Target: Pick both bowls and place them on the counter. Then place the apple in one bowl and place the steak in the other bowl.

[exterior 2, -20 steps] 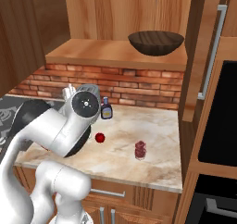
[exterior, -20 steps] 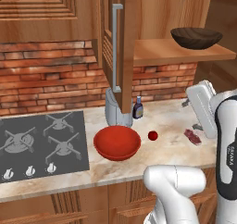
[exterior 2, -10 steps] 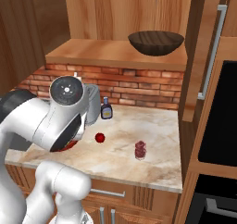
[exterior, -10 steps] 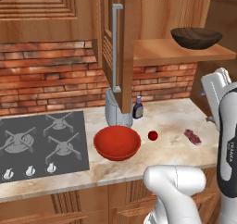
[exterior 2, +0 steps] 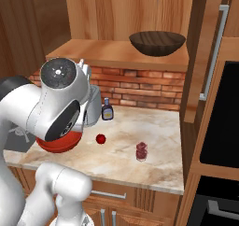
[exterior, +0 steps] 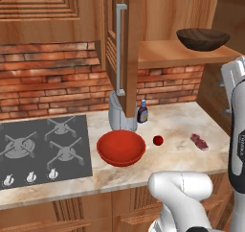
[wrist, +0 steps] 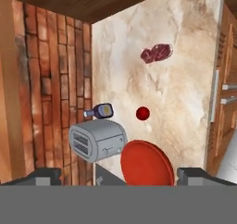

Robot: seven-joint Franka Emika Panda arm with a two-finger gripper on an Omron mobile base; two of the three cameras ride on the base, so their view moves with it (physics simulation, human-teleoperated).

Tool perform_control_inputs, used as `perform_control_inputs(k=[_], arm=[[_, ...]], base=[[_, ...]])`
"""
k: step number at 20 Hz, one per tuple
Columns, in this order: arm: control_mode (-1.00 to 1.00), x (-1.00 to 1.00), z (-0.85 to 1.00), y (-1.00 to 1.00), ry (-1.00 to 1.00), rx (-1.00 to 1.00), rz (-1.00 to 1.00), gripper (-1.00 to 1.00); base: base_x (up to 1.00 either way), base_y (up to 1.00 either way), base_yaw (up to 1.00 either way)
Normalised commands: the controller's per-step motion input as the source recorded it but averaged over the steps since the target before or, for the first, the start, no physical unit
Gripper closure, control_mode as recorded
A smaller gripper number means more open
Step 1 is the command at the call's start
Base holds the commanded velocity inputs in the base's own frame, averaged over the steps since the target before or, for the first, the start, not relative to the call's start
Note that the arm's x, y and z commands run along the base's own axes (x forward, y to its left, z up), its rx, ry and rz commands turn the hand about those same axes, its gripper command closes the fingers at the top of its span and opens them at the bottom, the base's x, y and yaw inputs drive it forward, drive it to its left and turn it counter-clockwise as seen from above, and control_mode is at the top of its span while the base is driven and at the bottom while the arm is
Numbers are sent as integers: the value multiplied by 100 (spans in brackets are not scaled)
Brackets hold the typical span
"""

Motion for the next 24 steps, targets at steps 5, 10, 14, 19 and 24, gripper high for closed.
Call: perform_control_inputs(k=[5, 10, 14, 19, 24], arm=[[-100, -11, 38, -17, 0, 0, 0, -100], [-100, -1, 41, -22, 0, 0, -1, -100], [-100, 2, 41, -25, -1, 0, -4, -100], [-100, 14, 16, -11, -11, 0, -2, -100], [-100, 21, -13, 0, -37, -1, 0, -100]], base=[[0, 0, 0], [0, 0, 0], [0, 0, 0], [0, 0, 0], [0, 0, 0]])
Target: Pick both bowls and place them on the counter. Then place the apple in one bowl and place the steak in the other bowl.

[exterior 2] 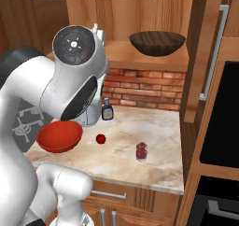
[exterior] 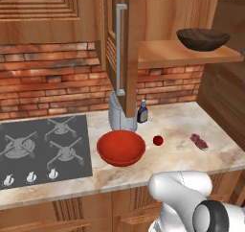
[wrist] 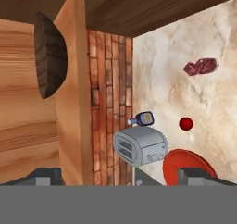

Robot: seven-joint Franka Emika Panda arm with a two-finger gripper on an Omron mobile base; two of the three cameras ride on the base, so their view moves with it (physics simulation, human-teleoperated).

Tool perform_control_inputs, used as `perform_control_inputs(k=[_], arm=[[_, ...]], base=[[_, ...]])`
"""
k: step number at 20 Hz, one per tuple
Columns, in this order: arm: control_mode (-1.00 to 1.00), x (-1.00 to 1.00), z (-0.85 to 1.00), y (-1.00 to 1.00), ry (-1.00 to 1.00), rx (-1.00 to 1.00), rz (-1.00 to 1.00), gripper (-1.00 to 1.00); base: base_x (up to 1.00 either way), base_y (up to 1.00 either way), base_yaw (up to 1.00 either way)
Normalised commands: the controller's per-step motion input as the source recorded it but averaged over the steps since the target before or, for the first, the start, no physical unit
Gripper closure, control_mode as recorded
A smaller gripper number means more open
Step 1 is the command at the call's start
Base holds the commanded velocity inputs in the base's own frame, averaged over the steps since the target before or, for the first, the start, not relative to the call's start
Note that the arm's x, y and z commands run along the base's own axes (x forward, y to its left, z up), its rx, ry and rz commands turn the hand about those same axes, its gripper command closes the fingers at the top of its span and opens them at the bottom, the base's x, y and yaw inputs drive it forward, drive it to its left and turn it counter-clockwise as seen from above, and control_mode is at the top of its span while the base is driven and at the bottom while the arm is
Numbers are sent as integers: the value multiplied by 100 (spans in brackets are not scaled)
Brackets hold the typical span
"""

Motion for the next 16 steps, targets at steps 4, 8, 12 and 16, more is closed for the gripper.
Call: perform_control_inputs(k=[4, 8, 12, 16], arm=[[-100, 26, 0, -11, -18, 0, 0, -100], [-100, 25, 20, -15, 0, 0, -2, -100], [-100, 25, 18, -17, 5, 0, -4, -100], [-100, 29, 7, -25, 3, 0, 0, -100]], base=[[0, 0, 0], [0, 0, 0], [0, 0, 0], [0, 0, 0]])
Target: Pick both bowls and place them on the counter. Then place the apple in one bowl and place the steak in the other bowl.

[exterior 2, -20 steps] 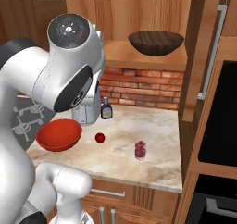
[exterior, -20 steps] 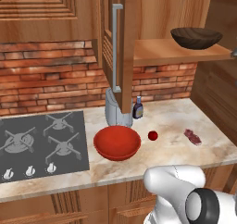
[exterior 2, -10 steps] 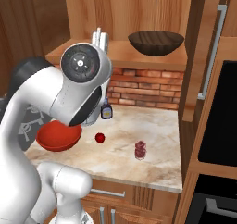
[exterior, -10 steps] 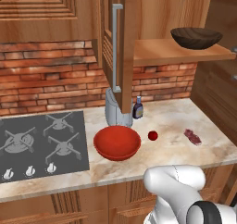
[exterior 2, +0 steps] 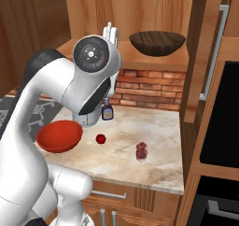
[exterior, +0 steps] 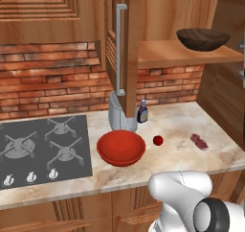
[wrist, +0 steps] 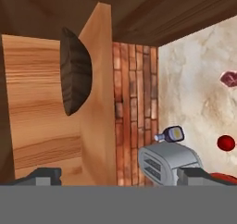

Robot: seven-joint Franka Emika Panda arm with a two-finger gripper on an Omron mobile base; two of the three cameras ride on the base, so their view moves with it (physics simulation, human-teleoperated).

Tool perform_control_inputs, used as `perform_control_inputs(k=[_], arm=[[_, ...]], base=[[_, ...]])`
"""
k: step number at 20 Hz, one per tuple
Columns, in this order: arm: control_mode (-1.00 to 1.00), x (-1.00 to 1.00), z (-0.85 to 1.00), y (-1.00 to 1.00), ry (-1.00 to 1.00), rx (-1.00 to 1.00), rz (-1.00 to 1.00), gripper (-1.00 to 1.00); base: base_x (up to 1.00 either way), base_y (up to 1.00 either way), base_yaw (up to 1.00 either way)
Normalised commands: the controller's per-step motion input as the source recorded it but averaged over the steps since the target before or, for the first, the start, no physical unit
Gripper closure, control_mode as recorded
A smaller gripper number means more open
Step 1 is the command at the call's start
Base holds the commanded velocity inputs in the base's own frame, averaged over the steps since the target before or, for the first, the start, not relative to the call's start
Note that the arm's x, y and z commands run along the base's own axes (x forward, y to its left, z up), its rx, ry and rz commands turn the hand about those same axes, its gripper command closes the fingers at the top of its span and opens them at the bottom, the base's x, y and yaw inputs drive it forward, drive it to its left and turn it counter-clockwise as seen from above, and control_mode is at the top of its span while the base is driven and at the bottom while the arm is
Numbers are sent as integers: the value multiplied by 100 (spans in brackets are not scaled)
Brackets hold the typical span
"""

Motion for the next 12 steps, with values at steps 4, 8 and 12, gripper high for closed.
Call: perform_control_inputs(k=[4, 8, 12], arm=[[-100, 34, 0, -15, -3, 0, 0, -100], [-100, 37, 0, -9, -1, 0, 0, -100], [-100, 38, 0, -9, 0, 0, 0, -100]], base=[[0, 0, 0], [0, 0, 0], [0, 0, 0]])
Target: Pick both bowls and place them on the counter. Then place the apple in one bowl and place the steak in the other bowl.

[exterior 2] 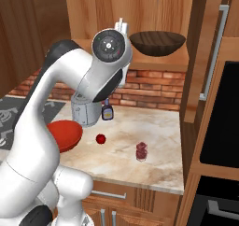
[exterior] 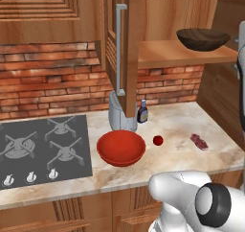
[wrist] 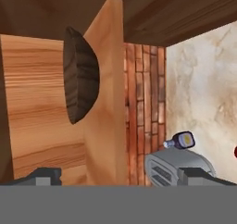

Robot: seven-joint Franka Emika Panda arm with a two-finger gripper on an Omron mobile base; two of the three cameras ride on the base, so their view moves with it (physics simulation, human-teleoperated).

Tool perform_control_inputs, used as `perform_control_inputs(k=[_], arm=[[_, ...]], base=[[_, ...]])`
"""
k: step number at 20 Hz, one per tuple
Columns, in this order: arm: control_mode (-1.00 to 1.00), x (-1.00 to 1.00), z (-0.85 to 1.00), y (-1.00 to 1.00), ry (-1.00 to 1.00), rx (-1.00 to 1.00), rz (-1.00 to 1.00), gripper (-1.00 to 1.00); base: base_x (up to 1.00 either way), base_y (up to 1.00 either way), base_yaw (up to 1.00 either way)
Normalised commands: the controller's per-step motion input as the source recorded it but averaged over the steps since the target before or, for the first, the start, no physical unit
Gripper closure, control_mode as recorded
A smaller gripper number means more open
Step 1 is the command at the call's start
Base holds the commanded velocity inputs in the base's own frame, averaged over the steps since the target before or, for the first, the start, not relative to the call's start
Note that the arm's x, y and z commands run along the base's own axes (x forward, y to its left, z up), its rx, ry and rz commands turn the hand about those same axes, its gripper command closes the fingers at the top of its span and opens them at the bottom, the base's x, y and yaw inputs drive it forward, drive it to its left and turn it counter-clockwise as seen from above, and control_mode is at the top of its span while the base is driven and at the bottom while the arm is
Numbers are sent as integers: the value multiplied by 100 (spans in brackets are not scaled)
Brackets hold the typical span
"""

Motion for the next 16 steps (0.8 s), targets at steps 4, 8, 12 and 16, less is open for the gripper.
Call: perform_control_inputs(k=[4, 8, 12, 16], arm=[[-100, 40, 0, -8, 0, 0, 0, -100], [-100, 43, 0, -9, 0, 0, 0, -100], [-100, 45, 0, -16, 0, 0, 0, -100], [-100, 36, -5, -14, 1, 0, 0, -100]], base=[[0, 0, 0], [0, 0, 0], [0, 0, 0], [0, 0, 0]])
